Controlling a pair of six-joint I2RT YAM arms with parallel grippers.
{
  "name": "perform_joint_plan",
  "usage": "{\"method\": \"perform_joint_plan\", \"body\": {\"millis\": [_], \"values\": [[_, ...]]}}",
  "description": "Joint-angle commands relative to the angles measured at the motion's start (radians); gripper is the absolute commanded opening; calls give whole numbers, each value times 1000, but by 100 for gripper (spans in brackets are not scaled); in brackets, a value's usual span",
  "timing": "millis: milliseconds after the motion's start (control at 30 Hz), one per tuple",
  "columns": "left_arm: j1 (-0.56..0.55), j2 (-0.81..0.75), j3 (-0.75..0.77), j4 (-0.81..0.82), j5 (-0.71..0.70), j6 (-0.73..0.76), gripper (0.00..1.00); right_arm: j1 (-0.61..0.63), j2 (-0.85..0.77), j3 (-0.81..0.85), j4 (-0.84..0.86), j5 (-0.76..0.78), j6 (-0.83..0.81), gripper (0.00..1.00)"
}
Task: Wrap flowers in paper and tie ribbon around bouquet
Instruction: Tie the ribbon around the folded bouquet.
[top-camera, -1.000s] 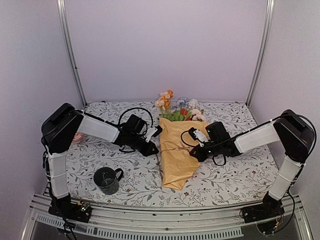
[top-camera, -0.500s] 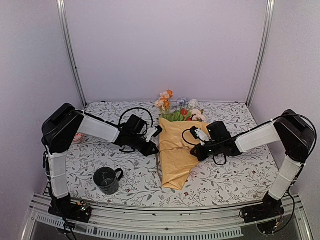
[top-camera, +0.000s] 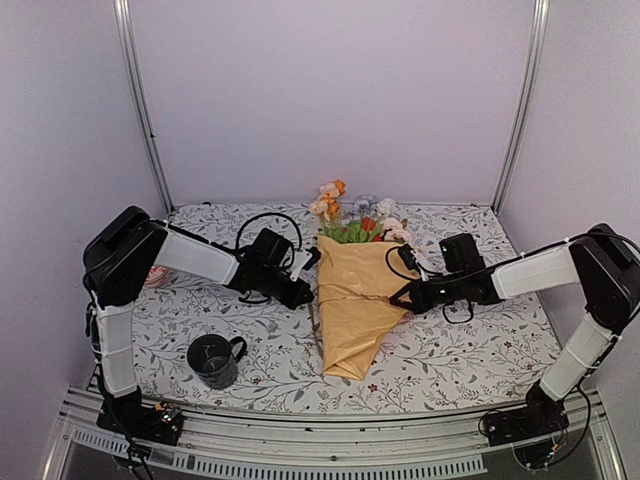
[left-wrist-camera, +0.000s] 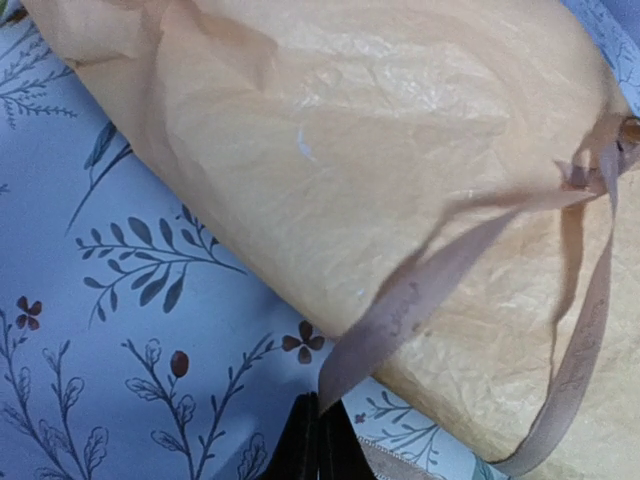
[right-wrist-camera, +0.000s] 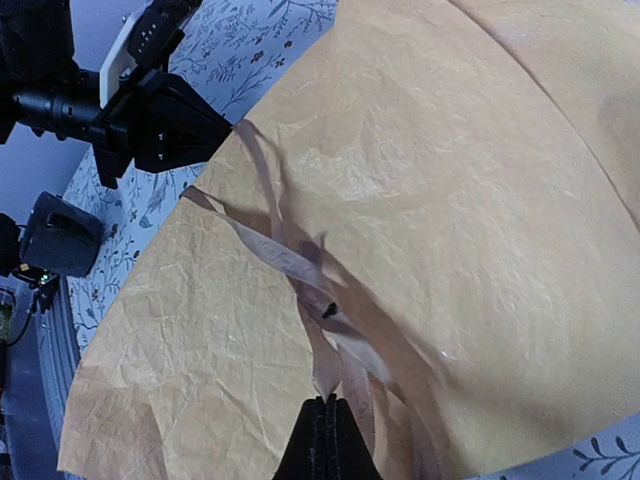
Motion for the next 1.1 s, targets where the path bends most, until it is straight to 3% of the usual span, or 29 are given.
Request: {"method": "perform_joint_plan", "body": {"millis": [0, 300, 600, 1067], "values": [[31, -3, -22, -29, -73, -37, 0, -110, -102, -83, 30, -218, 106, 0], [59, -37, -65, -22, -144, -70, 0, -264, -216, -111, 42, -293, 214, 0], [108, -113, -145, 36, -136, -113, 0, -499, -348, -192, 73, -196, 355, 0], [279, -182, -302, 145, -87, -274, 0, -874, -387, -371, 139, -177, 417, 0]]}}
